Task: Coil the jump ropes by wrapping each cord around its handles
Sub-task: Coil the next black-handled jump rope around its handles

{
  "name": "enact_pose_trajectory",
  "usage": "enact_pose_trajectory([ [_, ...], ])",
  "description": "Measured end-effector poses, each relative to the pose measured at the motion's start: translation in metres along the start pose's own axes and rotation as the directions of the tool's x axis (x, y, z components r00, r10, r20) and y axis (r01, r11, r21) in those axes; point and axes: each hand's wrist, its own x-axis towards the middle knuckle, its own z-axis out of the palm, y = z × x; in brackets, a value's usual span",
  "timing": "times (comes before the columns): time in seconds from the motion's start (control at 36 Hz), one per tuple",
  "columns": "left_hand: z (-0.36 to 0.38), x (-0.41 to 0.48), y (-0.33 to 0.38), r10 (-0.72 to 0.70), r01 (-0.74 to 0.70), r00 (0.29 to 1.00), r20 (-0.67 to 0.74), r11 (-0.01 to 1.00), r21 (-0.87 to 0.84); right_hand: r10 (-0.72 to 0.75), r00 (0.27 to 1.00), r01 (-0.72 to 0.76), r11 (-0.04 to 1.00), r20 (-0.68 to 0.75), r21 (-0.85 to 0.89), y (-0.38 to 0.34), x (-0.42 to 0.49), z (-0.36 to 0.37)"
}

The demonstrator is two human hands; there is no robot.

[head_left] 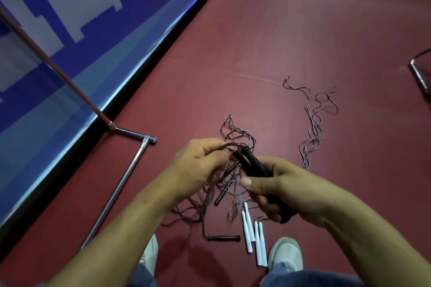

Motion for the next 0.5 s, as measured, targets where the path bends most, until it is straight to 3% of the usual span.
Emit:
enact_pose_trajectory([
  [0.14,-0.009,-0.003,0.003,-0.025,0.027,0.998,0.066,0.999,-0.020,0.001,1.000,-0.002,1.000,-0.017,-0.017,0.000,-0.001,0.001],
  [0.31,-0.001,-0.005,0.013,-0.092,0.098,0.994,0.052,0.985,-0.144,-0.101,0.966,0.126,0.988,-0.237,0.090,0.003,0.011,0.010],
  [0.42,0.004,-0.006,0.013,-0.116,0.120,0.992,0.045,0.988,-0.095,-0.121,0.927,0.171,0.979,-0.356,0.110,0.003,0.017,0.018],
  [0.5,0.019,-0.010,0.012,-0.172,0.178,0.977,0.127,0.983,-0.034,-0.113,0.879,0.181,0.978,-0.463,0.104,-0.001,0.023,0.014],
])
